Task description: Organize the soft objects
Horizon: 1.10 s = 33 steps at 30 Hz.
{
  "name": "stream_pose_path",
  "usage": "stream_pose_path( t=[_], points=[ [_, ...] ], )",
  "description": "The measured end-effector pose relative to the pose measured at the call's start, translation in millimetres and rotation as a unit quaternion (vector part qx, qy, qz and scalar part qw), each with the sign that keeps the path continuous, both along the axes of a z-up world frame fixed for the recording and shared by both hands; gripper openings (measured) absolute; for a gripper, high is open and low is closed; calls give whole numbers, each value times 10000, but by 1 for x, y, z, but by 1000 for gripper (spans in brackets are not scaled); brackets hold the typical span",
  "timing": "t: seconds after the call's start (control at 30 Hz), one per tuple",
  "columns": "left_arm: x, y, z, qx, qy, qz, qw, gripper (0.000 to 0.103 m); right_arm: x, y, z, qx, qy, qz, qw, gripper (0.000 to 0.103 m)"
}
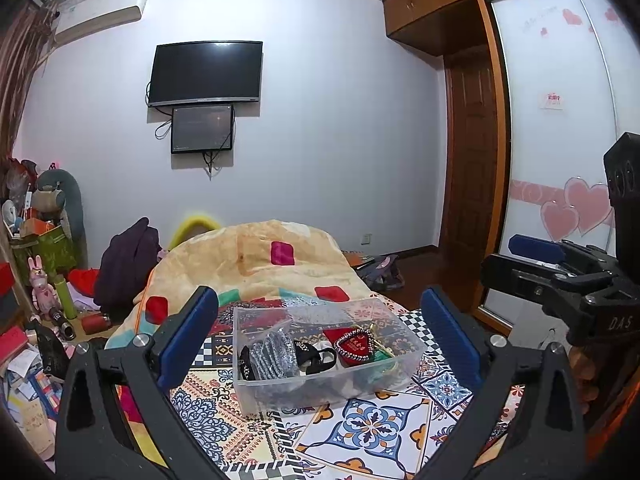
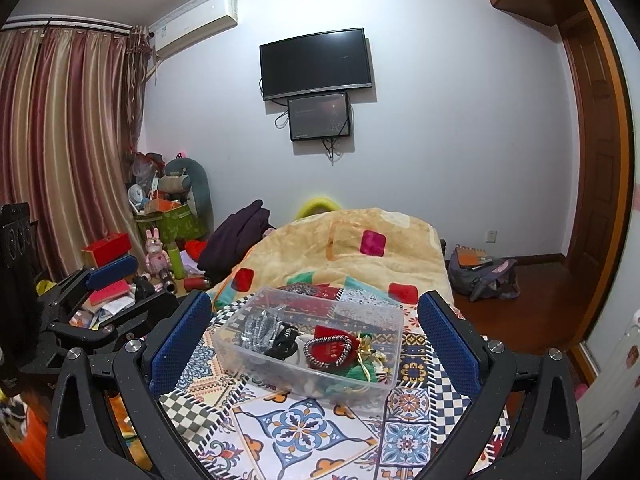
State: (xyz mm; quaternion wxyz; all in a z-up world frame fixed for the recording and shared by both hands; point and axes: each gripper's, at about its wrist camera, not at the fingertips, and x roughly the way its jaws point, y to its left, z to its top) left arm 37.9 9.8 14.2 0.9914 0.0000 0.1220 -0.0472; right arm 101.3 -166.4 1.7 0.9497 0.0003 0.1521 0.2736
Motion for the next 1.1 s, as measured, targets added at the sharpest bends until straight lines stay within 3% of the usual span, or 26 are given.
stream_pose_path(
  t=[1.1],
  points=[
    [0, 9, 1, -178, 61, -67, 9998, 103, 1, 2, -4, 0, 60, 12, 10000, 103]
  ],
)
